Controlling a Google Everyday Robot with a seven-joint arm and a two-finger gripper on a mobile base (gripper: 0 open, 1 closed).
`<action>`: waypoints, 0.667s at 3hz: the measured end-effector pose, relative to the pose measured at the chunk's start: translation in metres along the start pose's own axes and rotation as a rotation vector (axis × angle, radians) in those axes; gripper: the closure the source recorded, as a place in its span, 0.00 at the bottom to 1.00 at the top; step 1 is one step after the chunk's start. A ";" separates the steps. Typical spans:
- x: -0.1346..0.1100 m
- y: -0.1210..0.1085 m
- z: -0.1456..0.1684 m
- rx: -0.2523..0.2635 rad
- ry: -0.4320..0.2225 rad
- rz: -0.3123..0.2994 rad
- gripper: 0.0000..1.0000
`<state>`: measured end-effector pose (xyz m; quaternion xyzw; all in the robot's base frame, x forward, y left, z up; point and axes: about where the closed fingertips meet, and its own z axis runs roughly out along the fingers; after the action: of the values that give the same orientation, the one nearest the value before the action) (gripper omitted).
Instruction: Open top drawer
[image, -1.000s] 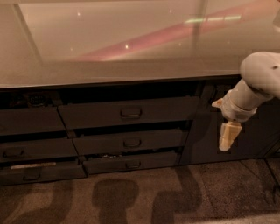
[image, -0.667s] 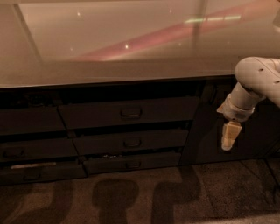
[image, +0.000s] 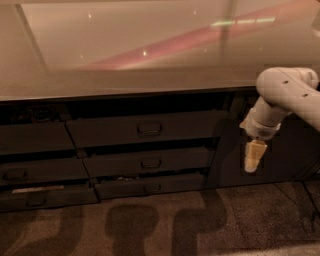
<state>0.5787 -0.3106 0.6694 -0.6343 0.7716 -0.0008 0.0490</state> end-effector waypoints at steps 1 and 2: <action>-0.024 0.008 0.001 0.026 0.022 -0.036 0.00; -0.064 0.025 -0.009 0.092 0.051 -0.129 0.00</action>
Offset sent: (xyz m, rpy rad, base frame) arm -0.0621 0.1502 0.0158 -0.1727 -0.1309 0.3167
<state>0.5661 -0.2432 0.6819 -0.6795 0.7293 -0.0554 0.0583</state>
